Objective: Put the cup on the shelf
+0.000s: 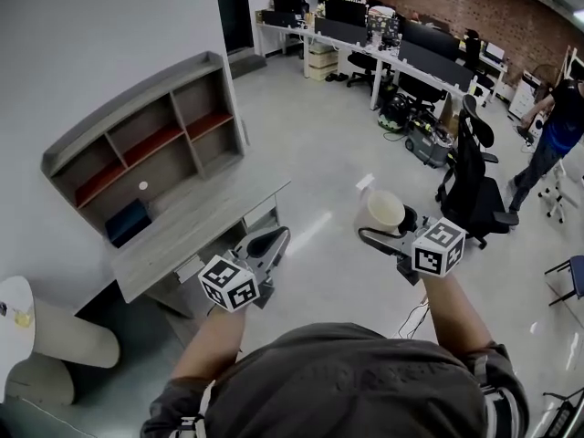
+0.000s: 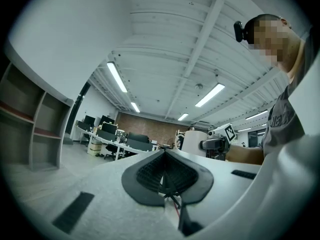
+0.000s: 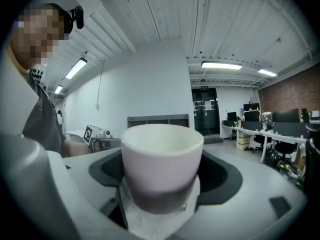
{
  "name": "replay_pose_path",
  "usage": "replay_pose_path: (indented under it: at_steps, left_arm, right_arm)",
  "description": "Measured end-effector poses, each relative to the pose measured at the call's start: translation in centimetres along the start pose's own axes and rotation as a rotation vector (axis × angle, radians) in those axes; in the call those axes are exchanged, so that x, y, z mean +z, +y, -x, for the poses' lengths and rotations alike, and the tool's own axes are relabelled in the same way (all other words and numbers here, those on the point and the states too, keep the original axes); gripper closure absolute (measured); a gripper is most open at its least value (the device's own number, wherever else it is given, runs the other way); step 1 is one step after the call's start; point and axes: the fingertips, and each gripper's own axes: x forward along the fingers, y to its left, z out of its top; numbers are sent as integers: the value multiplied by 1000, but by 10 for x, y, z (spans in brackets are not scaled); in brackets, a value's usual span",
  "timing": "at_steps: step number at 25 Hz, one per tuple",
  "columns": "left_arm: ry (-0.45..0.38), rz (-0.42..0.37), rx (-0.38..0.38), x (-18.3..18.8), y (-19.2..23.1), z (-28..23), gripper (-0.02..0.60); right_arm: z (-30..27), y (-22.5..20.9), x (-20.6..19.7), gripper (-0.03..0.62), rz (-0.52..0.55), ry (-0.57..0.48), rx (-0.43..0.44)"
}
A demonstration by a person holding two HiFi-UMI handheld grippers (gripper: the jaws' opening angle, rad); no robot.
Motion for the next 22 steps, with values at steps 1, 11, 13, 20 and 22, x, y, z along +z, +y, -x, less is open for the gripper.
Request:
replay_pose_path:
  at_steps: [1, 11, 13, 20, 22]
  left_arm:
    - [-1, -1, 0, -3, -3, -3, 583]
    - [13, 23, 2, -10, 28, -28, 583]
    - [18, 31, -13, -12, 50, -35, 583]
    - [21, 45, -89, -4, 182, -74, 583]
    - [30, 45, -123, 7, 223, -88, 583]
  right_arm:
    - [2, -3, -2, 177, 1, 0, 3]
    - [-23, -39, -2, 177, -8, 7, 6]
    - [-42, -51, -2, 177, -13, 13, -3]
    - [-153, -110, 11, 177, -32, 4, -70]
    - [-191, -126, 21, 177, -41, 2, -85]
